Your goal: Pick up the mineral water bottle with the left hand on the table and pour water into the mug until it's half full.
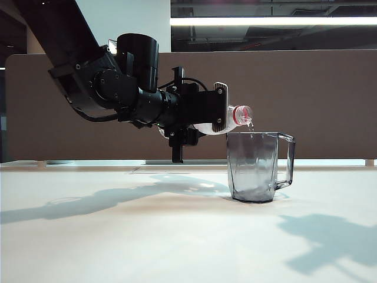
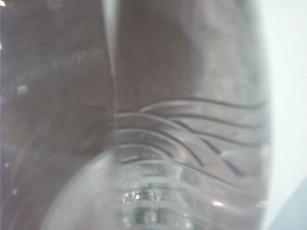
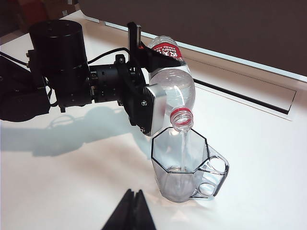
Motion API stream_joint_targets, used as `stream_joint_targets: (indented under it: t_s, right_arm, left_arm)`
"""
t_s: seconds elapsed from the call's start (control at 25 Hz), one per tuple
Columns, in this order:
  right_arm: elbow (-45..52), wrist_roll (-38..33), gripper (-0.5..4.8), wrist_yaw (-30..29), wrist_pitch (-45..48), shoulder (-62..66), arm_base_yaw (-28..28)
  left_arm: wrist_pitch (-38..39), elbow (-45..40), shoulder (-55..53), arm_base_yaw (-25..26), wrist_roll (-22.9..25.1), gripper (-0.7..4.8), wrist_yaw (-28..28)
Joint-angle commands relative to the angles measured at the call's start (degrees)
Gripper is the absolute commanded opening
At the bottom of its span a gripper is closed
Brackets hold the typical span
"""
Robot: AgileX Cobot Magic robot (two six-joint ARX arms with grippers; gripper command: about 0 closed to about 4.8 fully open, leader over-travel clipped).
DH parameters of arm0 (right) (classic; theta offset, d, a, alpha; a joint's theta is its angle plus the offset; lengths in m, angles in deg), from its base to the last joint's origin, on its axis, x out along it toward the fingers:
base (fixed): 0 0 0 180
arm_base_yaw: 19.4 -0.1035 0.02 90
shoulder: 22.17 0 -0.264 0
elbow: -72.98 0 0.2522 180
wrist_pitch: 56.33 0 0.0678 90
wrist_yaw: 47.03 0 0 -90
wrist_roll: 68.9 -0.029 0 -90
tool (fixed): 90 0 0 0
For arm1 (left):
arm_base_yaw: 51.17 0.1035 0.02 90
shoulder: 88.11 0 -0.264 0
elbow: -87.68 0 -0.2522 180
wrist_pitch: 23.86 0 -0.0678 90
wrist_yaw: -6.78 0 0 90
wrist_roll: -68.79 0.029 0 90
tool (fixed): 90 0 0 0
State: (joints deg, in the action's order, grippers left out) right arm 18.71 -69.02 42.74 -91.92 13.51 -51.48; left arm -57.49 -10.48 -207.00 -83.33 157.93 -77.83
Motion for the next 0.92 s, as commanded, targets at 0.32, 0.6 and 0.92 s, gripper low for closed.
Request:
stream_joint_targets:
  t_s: [0.32,0.6,0.92]
  right_arm:
    - [-0.5,0.2,-0.01,-0.2,1.0,-0.2,0.0]
    - [-0.5,0.2,-0.01,-0.2,1.0,-0.2,0.0]
    - [-0.5,0.2,-0.01,-0.2,1.0,-0.2,0.0]
  left_arm:
    - [-3.7,0.8,0.9,0.0,2.1,2.15,0.2]
    - [-3.7,0.8,0.9,0.0,2.5,2.15,0.2]
    - [-3.7,0.8,0.9,0.0,3.1,2.15,0.2]
